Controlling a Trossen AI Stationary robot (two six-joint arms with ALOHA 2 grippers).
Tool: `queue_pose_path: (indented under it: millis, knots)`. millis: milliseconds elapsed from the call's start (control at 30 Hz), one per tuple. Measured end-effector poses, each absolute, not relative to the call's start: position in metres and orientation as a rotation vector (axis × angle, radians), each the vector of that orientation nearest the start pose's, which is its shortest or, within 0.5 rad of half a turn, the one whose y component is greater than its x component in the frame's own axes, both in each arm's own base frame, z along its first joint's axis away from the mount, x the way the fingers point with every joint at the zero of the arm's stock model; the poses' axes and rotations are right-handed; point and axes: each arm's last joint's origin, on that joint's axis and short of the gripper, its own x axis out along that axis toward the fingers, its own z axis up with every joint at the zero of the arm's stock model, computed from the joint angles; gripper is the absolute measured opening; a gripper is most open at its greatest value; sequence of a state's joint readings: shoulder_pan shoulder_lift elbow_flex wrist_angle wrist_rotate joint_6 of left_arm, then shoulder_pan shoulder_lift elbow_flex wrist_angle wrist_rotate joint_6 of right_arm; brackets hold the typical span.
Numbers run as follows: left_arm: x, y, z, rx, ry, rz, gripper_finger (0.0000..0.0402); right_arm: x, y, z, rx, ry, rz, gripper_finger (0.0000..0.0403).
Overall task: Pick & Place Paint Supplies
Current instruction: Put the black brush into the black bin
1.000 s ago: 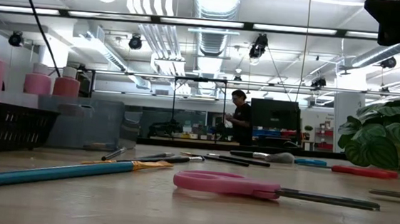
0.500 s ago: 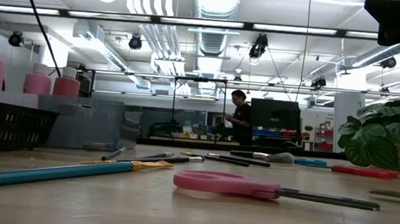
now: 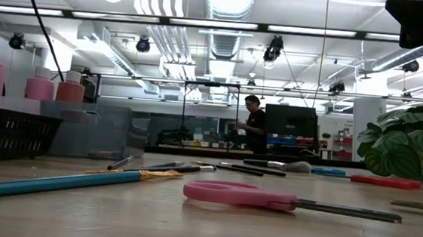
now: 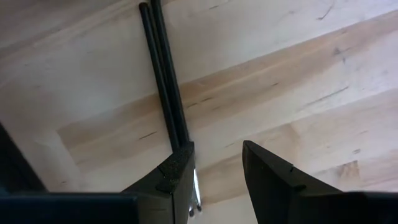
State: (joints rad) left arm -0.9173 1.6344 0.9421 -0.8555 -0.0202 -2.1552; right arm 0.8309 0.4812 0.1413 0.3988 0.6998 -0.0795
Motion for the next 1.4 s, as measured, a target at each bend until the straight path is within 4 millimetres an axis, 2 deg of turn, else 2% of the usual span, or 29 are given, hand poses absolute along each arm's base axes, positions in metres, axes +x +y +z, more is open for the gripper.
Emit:
queue_pose_path:
  millis: [167,367,533,700,900,1400]
  knots:
    - [0.161,-0.209,0.157,-0.971,1.31,0.94,0.0136,0.099,0.081,0.206,-0.039,-0.048,0.129,0.0341]
    - [0.157,-0.203,0.138,-1.011,1.307,0.928,0.0136,0.099,0.081,0.206,-0.04,-0.048,0.129,0.0341]
    - [0.154,-0.199,0.131,-1.035,1.308,0.918,0.0136,0.099,0.081,0.206,-0.039,-0.048,0.129,0.0341]
    - [0.154,-0.2,0.134,-1.046,1.309,0.907,0.0136,0.099,0.081,0.206,-0.038,-0.048,0.129,0.0341]
    - [0.154,-0.2,0.15,-1.061,1.317,0.894,0.0136,0.099,0.081,0.206,-0.04,-0.048,0.129,0.0341]
    - [0.141,-0.187,0.149,-0.941,1.386,1.036,0.0136,0.099,0.081,0.206,-0.038,-0.048,0.129,0.0341]
